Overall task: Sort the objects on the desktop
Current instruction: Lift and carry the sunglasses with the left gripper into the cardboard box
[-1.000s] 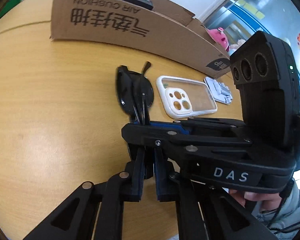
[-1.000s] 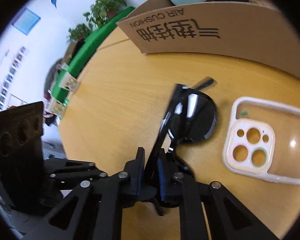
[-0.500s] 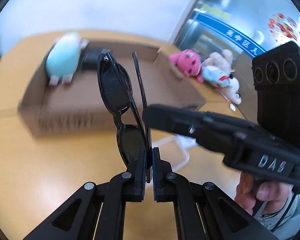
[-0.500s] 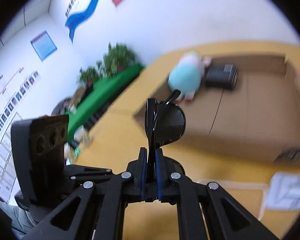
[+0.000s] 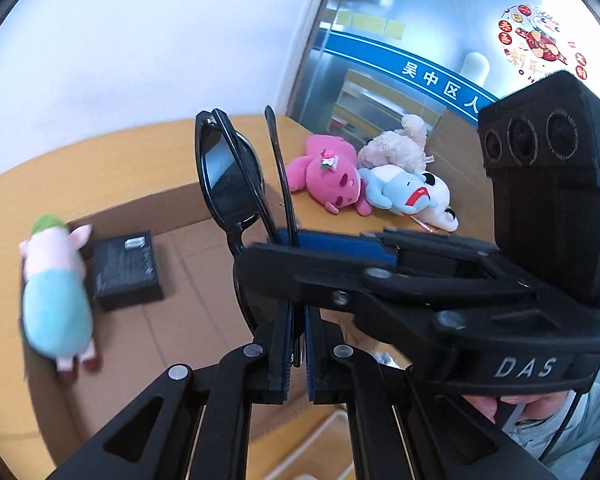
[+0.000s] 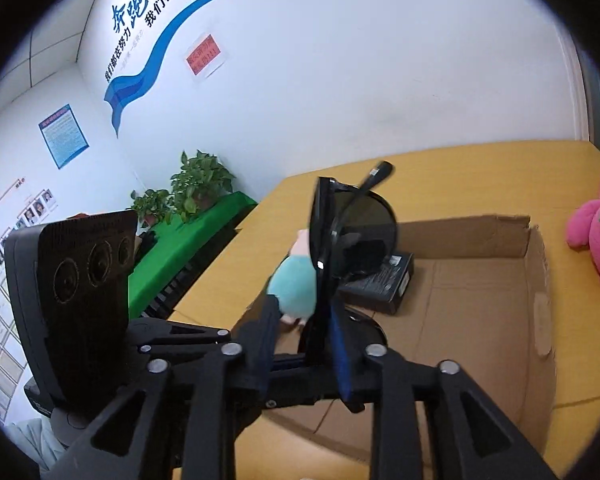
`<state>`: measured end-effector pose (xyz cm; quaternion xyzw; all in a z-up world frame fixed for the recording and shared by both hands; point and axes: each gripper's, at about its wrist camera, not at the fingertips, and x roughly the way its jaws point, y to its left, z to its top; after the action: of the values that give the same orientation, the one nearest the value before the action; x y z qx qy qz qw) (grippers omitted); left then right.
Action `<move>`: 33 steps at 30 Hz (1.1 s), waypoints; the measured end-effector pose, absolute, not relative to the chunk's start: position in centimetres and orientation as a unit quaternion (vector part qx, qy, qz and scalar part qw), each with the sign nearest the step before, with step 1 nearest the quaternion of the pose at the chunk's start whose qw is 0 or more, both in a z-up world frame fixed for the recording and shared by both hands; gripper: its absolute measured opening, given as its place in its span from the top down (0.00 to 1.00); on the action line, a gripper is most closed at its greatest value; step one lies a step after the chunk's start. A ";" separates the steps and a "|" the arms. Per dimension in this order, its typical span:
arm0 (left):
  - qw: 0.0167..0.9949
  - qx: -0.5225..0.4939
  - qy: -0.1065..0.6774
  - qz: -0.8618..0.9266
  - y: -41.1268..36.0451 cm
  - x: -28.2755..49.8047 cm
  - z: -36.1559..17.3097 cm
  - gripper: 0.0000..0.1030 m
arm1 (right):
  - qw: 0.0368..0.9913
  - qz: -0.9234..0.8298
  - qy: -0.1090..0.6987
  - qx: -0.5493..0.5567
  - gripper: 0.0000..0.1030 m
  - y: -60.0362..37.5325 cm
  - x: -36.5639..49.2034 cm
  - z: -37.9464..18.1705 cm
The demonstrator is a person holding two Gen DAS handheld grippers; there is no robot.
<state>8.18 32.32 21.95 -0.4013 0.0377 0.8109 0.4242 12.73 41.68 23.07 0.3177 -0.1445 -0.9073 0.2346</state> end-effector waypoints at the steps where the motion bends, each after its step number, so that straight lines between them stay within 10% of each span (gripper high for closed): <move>1: 0.427 -0.404 0.038 0.808 32.8 7.3 21.7 0.98 | 0.227 -0.911 -0.133 0.318 0.74 41.8 11.7 23.1; 5: 0.439 -0.428 0.024 0.789 34.3 2.4 20.8 0.97 | 0.212 -0.904 -0.136 0.347 0.92 43.2 5.7 21.6; 21: 0.362 -0.636 -0.095 0.675 34.9 -13.2 4.3 0.97 | 0.180 -0.806 -0.215 0.521 0.92 43.9 -10.4 4.6; 33: 0.313 -0.642 -0.095 0.693 32.1 -11.4 4.7 0.86 | 0.164 -0.794 -0.226 0.540 0.88 43.9 -11.7 2.1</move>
<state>-11.36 32.08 4.71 -0.6422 -0.0950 0.6934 0.3125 -11.65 43.91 2.06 0.5398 -0.2257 -0.7942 0.1642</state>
